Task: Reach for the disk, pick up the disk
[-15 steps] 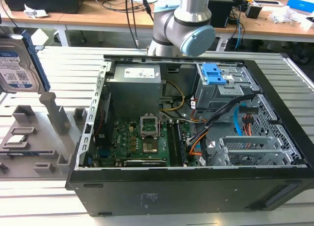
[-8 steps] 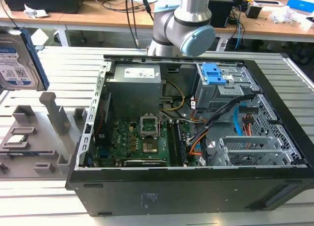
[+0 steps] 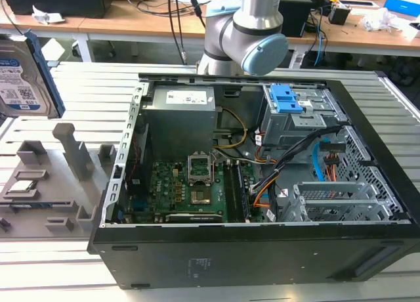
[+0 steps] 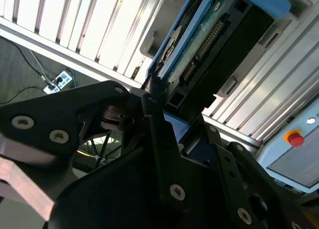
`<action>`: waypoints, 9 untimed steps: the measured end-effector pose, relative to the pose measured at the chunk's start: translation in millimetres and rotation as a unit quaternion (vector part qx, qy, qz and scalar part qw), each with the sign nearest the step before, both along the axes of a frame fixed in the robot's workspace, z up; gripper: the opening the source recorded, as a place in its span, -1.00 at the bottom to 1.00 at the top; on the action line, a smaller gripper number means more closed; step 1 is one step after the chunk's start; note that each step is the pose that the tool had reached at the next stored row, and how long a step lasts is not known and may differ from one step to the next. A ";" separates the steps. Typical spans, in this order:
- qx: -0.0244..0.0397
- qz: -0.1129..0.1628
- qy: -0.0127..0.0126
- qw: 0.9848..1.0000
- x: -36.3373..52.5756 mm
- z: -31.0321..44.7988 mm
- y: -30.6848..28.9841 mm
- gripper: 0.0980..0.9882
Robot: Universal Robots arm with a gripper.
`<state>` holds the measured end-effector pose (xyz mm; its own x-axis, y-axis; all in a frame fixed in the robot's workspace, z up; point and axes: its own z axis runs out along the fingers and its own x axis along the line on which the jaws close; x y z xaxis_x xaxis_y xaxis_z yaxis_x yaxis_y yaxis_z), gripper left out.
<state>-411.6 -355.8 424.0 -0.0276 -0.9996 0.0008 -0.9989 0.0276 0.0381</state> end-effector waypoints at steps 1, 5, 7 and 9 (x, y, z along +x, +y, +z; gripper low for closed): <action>0.000 0.000 0.000 1.000 0.1 1.3 0.0 -0.39; 0.000 0.000 0.000 1.000 0.6 5.9 0.0 -0.39; 0.000 0.000 0.000 1.000 0.8 7.9 0.0 -0.39; 0.000 0.000 0.000 1.000 1.0 9.7 0.0 -0.39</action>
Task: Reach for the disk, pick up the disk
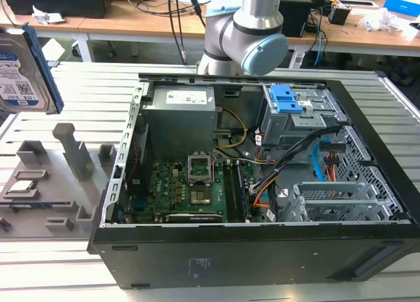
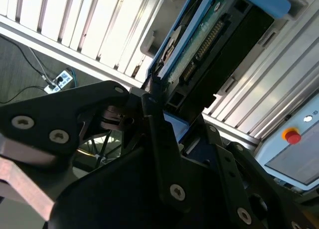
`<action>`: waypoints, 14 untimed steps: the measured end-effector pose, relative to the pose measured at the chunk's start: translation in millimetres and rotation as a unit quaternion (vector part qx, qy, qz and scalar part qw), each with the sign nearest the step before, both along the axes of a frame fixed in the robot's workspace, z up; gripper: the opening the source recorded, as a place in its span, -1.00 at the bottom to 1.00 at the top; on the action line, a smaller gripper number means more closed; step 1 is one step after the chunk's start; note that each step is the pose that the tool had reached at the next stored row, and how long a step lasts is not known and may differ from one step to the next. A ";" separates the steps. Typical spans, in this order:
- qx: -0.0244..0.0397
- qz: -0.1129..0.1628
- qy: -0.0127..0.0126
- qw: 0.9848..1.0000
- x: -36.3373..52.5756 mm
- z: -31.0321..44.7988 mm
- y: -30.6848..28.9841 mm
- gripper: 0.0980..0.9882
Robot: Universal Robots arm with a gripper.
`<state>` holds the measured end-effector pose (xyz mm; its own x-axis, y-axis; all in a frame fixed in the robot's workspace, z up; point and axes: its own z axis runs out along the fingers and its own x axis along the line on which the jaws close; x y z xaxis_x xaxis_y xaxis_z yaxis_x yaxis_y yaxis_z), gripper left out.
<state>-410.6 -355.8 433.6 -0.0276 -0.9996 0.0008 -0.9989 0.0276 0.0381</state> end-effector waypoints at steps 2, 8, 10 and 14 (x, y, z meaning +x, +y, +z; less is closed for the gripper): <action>0.000 0.000 0.000 1.000 0.3 3.0 0.0 -0.39; 0.000 0.000 0.000 1.000 0.9 9.9 0.0 -0.39; 0.000 0.000 0.000 1.000 1.0 11.9 0.0 -0.39; 0.000 0.000 0.000 1.000 1.2 16.5 0.0 -0.39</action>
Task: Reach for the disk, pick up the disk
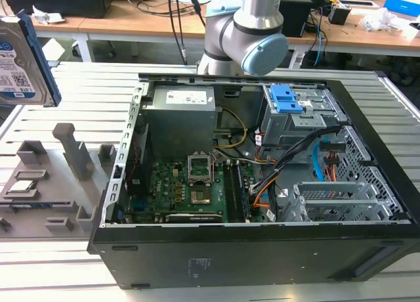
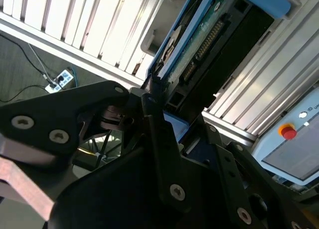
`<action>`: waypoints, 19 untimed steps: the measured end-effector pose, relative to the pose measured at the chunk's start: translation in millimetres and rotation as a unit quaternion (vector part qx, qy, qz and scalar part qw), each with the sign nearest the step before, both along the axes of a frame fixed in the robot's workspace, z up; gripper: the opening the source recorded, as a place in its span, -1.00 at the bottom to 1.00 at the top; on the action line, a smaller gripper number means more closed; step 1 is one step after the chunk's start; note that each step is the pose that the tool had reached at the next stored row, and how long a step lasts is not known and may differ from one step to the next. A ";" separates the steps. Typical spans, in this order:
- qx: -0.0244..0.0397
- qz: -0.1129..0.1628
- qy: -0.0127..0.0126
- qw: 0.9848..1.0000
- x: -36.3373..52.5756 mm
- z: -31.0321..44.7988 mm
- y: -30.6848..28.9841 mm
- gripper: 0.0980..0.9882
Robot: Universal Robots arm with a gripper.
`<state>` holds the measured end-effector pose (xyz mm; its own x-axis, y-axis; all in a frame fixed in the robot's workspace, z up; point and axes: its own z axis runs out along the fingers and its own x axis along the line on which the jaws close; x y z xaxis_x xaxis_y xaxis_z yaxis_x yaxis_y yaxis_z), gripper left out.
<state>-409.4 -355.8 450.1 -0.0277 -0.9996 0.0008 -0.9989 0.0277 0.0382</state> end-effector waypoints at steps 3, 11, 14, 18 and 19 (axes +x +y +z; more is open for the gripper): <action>0.000 0.000 0.000 1.000 0.3 6.4 0.0 -0.39; 0.000 0.000 0.000 1.000 1.4 19.1 0.0 -0.39; 0.000 0.000 0.000 1.000 1.8 23.1 0.0 -0.39; 0.000 0.000 0.000 1.000 2.5 30.5 0.0 -0.39; 0.000 0.000 0.000 1.000 2.7 33.4 0.0 -0.39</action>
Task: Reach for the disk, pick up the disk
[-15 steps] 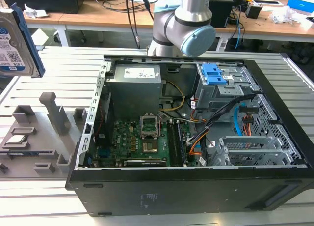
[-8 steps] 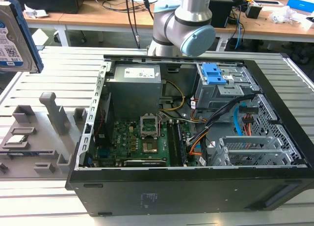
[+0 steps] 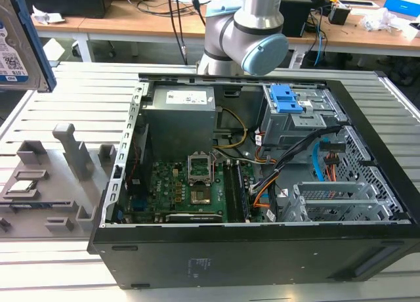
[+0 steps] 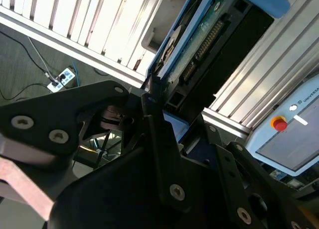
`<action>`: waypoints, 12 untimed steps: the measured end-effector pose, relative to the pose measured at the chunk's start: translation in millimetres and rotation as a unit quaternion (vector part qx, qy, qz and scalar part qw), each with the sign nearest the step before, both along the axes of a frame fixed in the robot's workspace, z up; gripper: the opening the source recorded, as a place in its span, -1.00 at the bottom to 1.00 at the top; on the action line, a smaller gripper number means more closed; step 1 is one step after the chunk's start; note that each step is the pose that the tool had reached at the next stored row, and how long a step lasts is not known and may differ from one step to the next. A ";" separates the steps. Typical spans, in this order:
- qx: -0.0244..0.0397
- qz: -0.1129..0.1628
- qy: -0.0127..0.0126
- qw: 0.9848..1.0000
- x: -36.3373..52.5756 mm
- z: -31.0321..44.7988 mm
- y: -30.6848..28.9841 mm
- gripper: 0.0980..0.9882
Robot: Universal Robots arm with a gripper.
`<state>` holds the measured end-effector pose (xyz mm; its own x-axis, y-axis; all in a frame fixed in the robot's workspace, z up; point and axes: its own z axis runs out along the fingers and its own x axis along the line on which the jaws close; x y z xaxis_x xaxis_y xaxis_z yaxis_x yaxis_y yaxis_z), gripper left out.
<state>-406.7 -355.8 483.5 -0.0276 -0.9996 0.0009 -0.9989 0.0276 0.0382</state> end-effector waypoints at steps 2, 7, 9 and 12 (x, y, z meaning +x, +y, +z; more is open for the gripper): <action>0.000 0.000 0.000 1.000 0.3 3.5 0.0 -0.39; 0.000 0.000 0.000 1.000 0.7 10.2 0.0 -0.39; 0.000 0.000 0.000 1.000 0.9 12.7 0.0 -0.39; 0.000 0.000 0.000 1.000 1.1 15.7 0.0 -0.39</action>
